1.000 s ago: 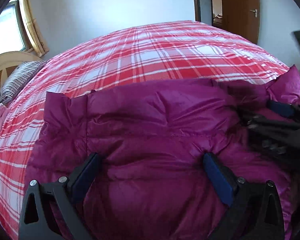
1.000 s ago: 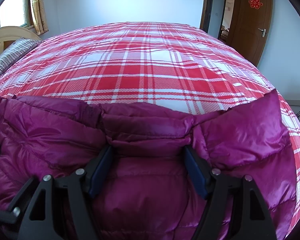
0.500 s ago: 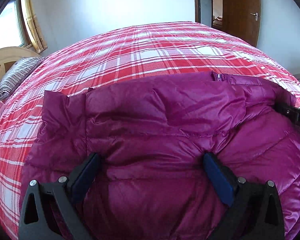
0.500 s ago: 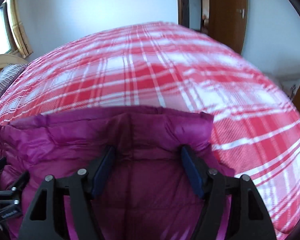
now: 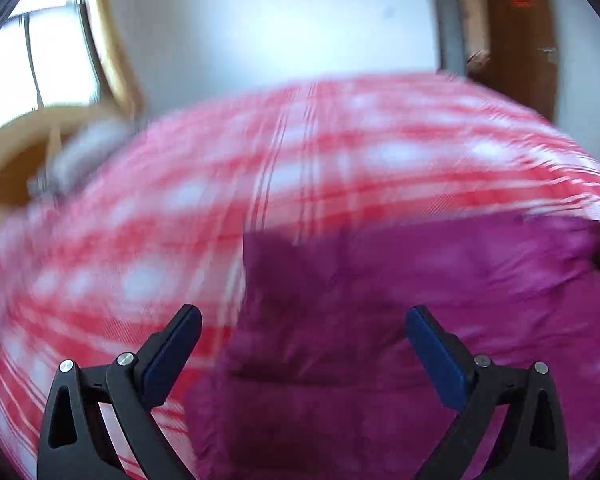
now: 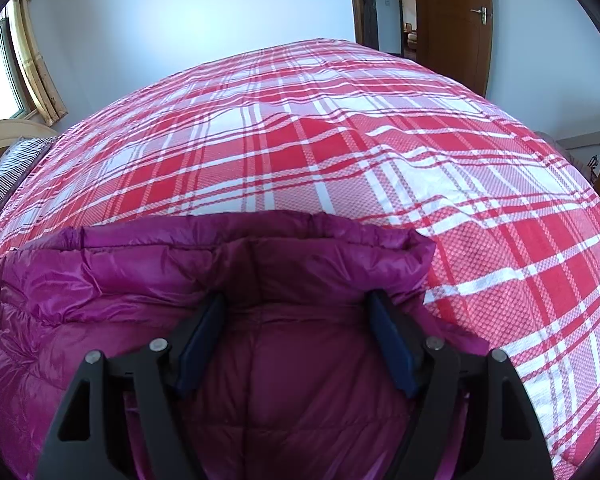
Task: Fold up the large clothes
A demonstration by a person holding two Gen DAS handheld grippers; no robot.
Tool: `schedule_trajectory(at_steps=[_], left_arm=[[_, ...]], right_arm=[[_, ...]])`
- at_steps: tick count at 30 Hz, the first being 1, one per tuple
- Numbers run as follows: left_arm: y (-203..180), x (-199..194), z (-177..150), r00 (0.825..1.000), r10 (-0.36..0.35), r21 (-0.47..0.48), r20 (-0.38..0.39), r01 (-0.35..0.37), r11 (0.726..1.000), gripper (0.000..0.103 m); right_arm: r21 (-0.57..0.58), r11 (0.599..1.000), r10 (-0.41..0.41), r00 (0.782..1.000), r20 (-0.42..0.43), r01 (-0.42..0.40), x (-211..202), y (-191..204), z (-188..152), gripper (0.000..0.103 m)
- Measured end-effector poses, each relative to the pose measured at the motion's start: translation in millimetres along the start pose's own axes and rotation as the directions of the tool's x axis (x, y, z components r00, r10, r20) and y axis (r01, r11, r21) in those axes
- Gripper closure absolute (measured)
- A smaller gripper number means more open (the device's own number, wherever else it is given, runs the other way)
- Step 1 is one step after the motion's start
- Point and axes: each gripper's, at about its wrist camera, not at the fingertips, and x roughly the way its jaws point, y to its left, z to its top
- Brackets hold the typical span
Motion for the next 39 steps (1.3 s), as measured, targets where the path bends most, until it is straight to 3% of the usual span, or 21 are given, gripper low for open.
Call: schedule_trajectory(at_steps=[4, 9, 12, 17, 21, 22, 24, 30, 33, 34, 38, 39], left_arm=[[11, 25, -10, 0.997, -0.066, -0.097, -0.045, 0.061, 0.993, 0.001], [3, 26, -7, 0.998, -0.043, -0.073, -0.053, 0.039, 0.997, 0.001], [-5, -3, -6, 0.999, 0.023, -0.055, 0.028, -0.022, 0.998, 0.001], [-52, -34, 4, 0.992, -0.046, 0.061, 0.116, 0.039, 0.997, 0.001], [-72, 2, 3, 1.0, 0.002, 0.092, 0.025, -0.004, 0.996, 0.001], [-69, 13, 1, 1.0, -0.017, 0.064, -0.002, 0.017, 0.998, 0.001], [-63, 19, 0, 0.999, -0.047, 0.02, -0.009, 0.047, 0.999, 0.001], [-67, 24, -5, 0.999, -0.033, 0.027, -0.002, 0.033, 0.999, 0.001], [-68, 22, -4, 0.999, -0.038, 0.022, -0.001, 0.038, 0.999, 0.001], [-67, 22, -4, 0.999, -0.04, 0.021, -0.002, 0.04, 0.999, 0.001], [-61, 23, -4, 0.998, -0.064, -0.002, -0.002, 0.064, 0.998, 0.001], [-60, 22, -4, 0.997, -0.072, -0.009, 0.001, 0.072, 0.997, 0.001]], right_arm=[[-0.004, 1.0, -0.004, 1.0, 0.0, 0.004, 0, 1, 0, 0.026], [-0.012, 1.0, -0.016, 1.0, -0.001, 0.016, 1, 2, 0, 0.026], [-0.018, 1.0, -0.025, 1.0, 0.0, 0.025, 2, 3, 0, 0.026], [-0.026, 0.999, -0.034, 0.999, 0.001, 0.034, 2, 4, 0, 0.026], [-0.028, 0.999, -0.04, 0.999, 0.005, 0.04, 1, 5, -1, 0.026], [-0.028, 0.999, -0.04, 0.999, 0.005, 0.04, 1, 5, -1, 0.026], [-0.028, 0.999, -0.04, 0.999, 0.006, 0.04, 1, 5, -1, 0.026], [-0.04, 0.994, -0.103, 0.995, -0.002, 0.103, -14, 16, 3, 0.026], [0.032, 0.999, -0.029, 0.995, 0.093, 0.026, -62, 38, 5, 0.026], [0.03, 0.999, 0.03, 0.992, 0.122, -0.034, -77, 52, 5, 0.025], [0.009, 0.99, 0.14, 0.981, 0.136, -0.143, -78, 82, -20, 0.023], [-0.012, 0.991, 0.133, 0.982, 0.137, -0.132, -73, 86, -28, 0.023]])
